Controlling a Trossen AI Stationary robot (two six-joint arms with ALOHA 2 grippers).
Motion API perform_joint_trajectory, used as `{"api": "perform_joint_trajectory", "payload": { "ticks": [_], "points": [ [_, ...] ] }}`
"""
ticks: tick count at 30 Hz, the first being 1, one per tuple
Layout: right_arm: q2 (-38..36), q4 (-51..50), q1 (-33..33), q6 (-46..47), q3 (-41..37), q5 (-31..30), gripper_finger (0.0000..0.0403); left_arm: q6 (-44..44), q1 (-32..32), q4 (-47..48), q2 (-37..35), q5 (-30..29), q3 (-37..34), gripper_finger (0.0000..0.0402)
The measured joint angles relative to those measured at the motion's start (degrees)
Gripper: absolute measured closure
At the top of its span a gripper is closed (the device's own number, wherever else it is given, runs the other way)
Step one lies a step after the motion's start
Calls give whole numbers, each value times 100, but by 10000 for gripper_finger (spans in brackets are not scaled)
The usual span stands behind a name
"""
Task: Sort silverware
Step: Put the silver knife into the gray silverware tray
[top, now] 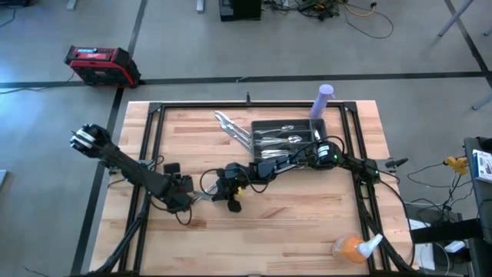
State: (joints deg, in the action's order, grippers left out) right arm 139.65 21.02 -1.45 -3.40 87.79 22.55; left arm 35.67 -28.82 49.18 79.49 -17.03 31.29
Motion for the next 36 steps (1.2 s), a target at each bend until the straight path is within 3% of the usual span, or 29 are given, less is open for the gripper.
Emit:
{"api": "perform_joint_trajectory", "payload": {
  "ticks": [2, 6, 10, 17, 20, 23, 26, 29, 33, 36],
  "points": [
    [-51, -49, 0, 83, -9, -49, 403, -206, -9, -18, -41, 36, -2, 335],
    [-276, -347, 44, 63, -19, -160, 403, 16, -4, -87, -84, 56, -4, 347],
    [-746, -1636, -39, -379, -34, -298, 403, 261, 13, -326, -62, -76, 165, 397],
    [-1949, -4952, -389, -660, -33, -1641, 403, -318, 11, -1663, -103, -341, 498, 399],
    [-2364, -6456, -696, -129, -82, -2315, 403, -637, 68, -2446, -125, -715, 546, 399],
    [-2842, -7722, -1041, 698, -169, -3572, 403, -822, 302, -3377, -132, -725, 529, 399],
    [-3369, -8956, -1380, 1886, -272, -5048, 403, -944, 748, -4417, -79, -365, 486, 399],
    [-3920, -9899, -1683, 3181, -394, -6168, 403, -1100, 1283, -5591, 88, 388, 497, 399],
    [-4674, -10215, -1874, 4568, -661, -6556, 403, -1274, 2024, -7178, 579, 1761, 767, 399],
    [-5150, -10186, -1902, 5284, -988, -6655, 403, -1300, 2414, -7847, 1221, 2214, 1225, 399]
  ]
}}
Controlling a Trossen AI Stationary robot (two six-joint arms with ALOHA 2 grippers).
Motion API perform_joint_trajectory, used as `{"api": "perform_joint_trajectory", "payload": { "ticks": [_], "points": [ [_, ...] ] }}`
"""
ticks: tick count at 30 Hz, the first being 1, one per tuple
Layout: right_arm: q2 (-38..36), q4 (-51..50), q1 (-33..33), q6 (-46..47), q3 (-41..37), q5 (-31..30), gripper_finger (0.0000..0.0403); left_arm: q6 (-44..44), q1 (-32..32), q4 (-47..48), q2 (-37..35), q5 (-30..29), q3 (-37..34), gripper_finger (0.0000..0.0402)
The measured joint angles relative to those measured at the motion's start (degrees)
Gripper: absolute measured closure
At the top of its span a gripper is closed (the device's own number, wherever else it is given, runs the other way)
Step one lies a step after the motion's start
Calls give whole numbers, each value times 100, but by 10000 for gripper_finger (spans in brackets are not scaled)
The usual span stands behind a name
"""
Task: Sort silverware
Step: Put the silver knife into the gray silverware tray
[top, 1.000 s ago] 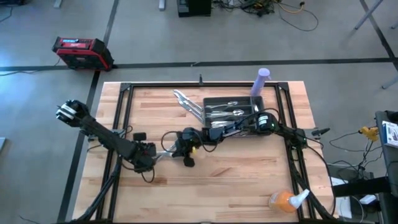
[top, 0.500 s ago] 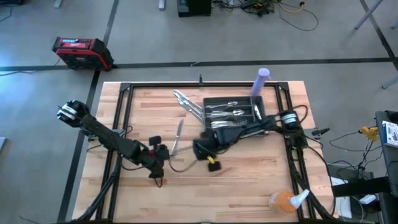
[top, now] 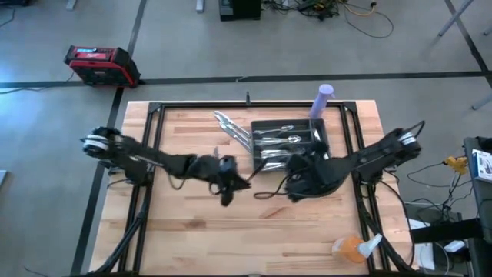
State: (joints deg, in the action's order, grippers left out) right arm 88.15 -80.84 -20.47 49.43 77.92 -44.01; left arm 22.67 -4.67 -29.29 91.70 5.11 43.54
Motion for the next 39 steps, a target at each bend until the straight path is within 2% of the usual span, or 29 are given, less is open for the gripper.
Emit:
{"api": "perform_joint_trajectory", "payload": {
  "ticks": [5, 11, 16, 21, 26, 31, 35, 39],
  "points": [
    [-627, -104, 66, 806, -669, 31, 403, -119, 429, -585, 1269, 299, 1224, 399],
    [-1386, -519, 136, 1839, -975, 150, 403, 508, 746, -660, 2760, 909, 3048, 399],
    [-2132, -590, 123, 1964, -973, 289, 403, 1351, 1019, -688, 3895, 1238, 4674, 399],
    [-2563, -526, 125, 1971, -1008, 299, 403, 2177, 1139, -661, 5033, 1226, 6304, 399],
    [-2609, -433, 125, 1951, -1122, 310, 403, 3057, 1203, -266, 5993, 737, 7647, 399],
    [-2510, -412, 125, 1949, -1187, 394, 403, 3607, 1307, 100, 6602, -39, 8606, 399],
    [-2435, -392, 125, 1938, -1187, 402, 403, 3892, 1336, 1005, 6827, -817, 9086, 399],
    [-2395, -334, 122, 1938, -1198, 421, 403, 4044, 1343, 1496, 6813, -1270, 9172, 392]
  ]
}}
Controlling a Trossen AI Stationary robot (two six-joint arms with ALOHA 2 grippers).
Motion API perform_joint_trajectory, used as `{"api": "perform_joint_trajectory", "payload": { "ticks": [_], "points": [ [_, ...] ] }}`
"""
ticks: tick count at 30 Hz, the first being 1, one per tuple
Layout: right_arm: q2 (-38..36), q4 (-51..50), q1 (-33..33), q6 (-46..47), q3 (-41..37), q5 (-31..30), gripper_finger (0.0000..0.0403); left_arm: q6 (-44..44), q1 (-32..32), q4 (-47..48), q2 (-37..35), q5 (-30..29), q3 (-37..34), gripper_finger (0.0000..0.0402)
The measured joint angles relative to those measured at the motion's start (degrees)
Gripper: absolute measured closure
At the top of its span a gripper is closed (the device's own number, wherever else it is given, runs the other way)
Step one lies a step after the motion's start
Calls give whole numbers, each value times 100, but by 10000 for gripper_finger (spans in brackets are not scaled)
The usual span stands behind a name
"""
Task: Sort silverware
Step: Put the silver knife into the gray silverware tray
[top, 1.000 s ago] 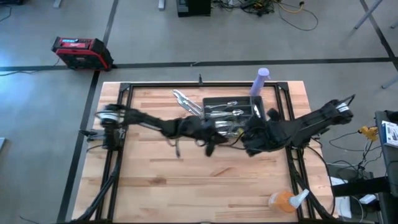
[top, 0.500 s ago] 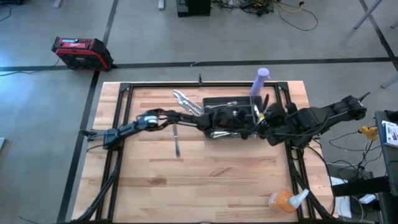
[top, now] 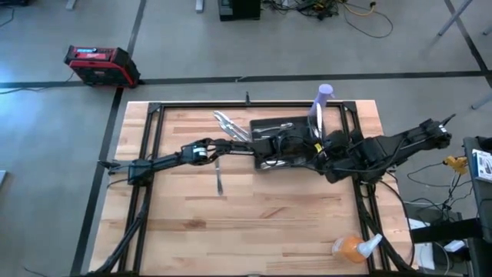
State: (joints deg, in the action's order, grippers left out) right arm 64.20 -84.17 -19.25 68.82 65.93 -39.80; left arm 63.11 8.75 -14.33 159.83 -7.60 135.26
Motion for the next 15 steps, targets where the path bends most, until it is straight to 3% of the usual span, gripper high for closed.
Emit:
{"api": "perform_joint_trajectory", "payload": {
  "ticks": [4, 10, 15],
  "points": [
    [48, 123, 0, -91, -7, 121, 403, -130, 5, 30, 0, -93, -2, 376],
    [160, 281, 2, -197, -7, 127, 403, -514, -25, 315, -126, -373, -28, 396],
    [352, 400, 2, -190, -112, 271, 403, -687, -37, 1297, -298, -795, -32, 396]
  ]
}}
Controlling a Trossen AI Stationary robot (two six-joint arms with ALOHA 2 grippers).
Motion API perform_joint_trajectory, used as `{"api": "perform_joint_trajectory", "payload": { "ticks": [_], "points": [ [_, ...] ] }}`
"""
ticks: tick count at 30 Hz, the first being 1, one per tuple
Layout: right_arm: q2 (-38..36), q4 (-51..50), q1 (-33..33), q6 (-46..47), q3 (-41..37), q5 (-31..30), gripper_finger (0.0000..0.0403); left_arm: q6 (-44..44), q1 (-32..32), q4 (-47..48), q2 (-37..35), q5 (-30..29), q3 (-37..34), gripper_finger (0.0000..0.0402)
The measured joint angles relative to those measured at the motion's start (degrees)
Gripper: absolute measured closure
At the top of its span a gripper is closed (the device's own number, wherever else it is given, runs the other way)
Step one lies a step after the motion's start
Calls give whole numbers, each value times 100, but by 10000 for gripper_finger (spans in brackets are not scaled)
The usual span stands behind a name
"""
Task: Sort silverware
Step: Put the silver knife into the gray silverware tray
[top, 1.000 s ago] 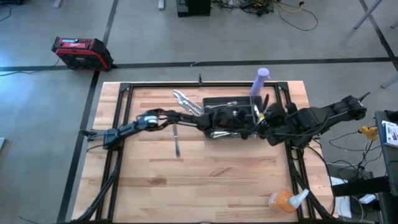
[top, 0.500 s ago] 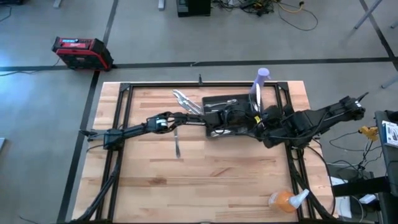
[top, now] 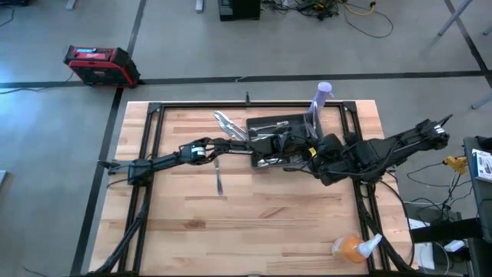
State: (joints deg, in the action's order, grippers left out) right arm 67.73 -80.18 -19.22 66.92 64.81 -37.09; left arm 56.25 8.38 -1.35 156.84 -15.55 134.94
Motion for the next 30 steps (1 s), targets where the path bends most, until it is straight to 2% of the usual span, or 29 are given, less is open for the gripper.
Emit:
{"api": "perform_joint_trajectory", "payload": {
  "ticks": [6, 13, 15, 19, 24, 30],
  "points": [
    [249, 194, 0, -4, -306, 456, 403, -68, -79, 626, -58, -100, -33, 396],
    [367, 266, -2, 2, -488, 573, 403, -214, -279, 1060, -265, -163, -62, 397],
    [349, 264, -5, -2, -532, 590, 403, -223, -299, 1190, -352, -352, -73, 397],
    [255, 222, -37, -5, -603, 561, 403, -75, -290, 1001, -401, -886, -73, 397],
    [197, 261, -39, -97, -571, 602, 403, 96, -199, 738, -605, -944, -71, 396],
    [196, 269, -42, -157, -507, 619, 403, 464, -240, 659, -598, -922, -50, 375]
  ]
}}
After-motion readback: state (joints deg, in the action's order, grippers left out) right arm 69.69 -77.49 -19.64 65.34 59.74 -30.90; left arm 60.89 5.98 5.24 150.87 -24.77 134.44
